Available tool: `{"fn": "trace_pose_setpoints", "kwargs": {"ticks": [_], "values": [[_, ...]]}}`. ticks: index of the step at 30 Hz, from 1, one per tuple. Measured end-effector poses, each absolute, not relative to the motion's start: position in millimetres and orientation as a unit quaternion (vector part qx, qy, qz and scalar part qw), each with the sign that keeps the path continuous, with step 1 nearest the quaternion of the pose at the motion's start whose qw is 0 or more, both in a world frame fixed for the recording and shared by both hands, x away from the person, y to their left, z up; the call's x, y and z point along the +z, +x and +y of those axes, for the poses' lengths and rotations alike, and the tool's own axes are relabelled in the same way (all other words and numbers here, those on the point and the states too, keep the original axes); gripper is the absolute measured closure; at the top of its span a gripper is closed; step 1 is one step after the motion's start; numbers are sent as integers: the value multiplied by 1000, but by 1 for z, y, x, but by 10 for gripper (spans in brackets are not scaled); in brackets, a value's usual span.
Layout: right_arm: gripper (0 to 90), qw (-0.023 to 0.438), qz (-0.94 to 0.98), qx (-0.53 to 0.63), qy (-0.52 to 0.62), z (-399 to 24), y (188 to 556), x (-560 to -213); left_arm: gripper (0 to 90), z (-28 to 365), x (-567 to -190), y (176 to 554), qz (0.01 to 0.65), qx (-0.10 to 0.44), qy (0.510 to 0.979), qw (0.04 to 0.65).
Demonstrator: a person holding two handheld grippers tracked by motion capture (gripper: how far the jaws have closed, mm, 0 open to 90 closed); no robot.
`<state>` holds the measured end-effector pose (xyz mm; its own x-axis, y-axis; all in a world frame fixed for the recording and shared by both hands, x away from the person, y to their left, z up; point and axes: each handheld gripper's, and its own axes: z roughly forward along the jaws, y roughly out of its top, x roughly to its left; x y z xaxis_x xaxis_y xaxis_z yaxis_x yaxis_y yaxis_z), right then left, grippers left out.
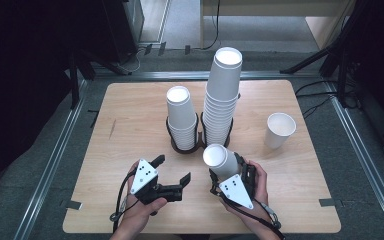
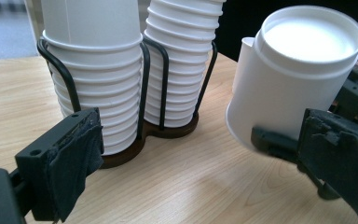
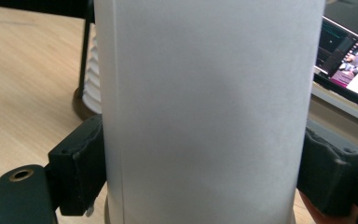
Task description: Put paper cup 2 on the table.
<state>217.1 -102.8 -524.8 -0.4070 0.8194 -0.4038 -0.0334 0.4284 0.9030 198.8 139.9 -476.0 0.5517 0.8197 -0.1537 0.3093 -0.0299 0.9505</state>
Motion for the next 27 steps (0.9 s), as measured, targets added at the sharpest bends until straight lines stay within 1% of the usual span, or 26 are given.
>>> {"fn": "trace_pose_setpoints", "kwargs": {"ticks": [17,27], "values": [[146,473,727,442,231,-82,209,-536,10,132,-473,195,395,208,696,563],[146,489,732,429,203,-78,207,-538,10,127,-472,194,386,190,706,562]]}}
